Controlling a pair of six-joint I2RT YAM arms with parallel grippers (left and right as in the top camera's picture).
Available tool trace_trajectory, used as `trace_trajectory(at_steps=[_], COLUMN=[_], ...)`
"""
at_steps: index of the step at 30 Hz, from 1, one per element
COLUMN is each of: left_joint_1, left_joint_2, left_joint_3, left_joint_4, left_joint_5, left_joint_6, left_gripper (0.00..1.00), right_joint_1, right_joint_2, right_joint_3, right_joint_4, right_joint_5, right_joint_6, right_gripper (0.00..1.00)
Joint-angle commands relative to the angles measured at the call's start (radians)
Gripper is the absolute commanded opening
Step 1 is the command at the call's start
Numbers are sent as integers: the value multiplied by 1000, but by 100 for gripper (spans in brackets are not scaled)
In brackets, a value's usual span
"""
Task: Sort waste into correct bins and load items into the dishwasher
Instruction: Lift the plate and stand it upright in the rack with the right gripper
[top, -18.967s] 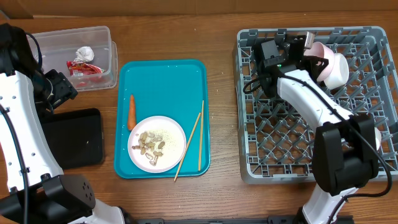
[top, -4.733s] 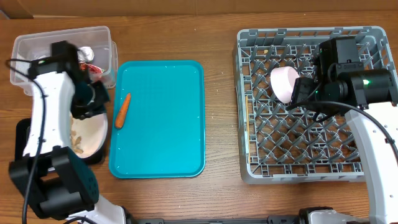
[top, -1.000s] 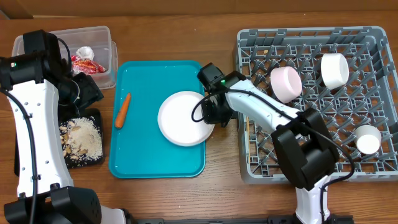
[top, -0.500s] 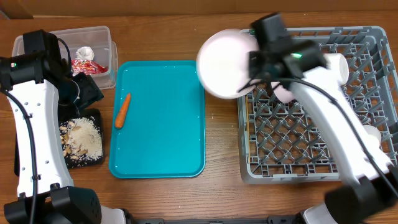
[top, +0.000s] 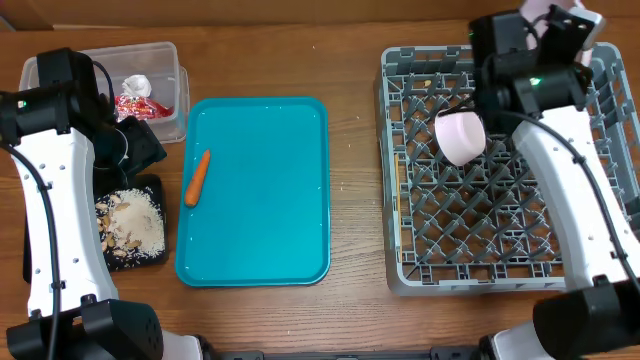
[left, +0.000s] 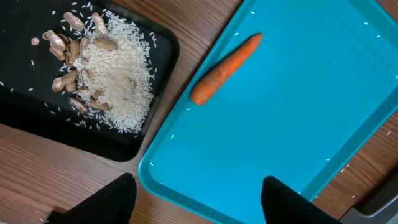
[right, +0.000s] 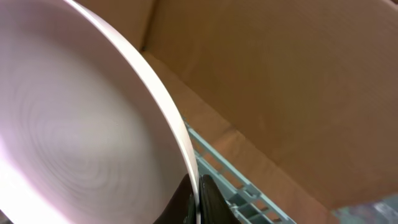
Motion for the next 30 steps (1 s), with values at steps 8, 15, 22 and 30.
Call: trace_trajectory(at_steps=[8,15,22,30], left_joint_1=[-1,-1,-1,-2], left_joint_2=[-6,-6,-6,-6], left_joint_3=[13,13,13,13], left_joint_4=[5,8,12,11], left_joint_5=[-6,-6,-6,-5], left_joint_6=[20,19,19,19], left_gripper=[69,70,70,70], right_joint_1=[-23,-23,-10,140], right_joint_2=[91,91,91,90], right_joint_3=[-162,-190,-257,-257], right_joint_4=[58,88,103,123], right_joint_5=[17,35,-76,-183], right_joint_6=[55,55,64,66], right_gripper=[4,4,4,56])
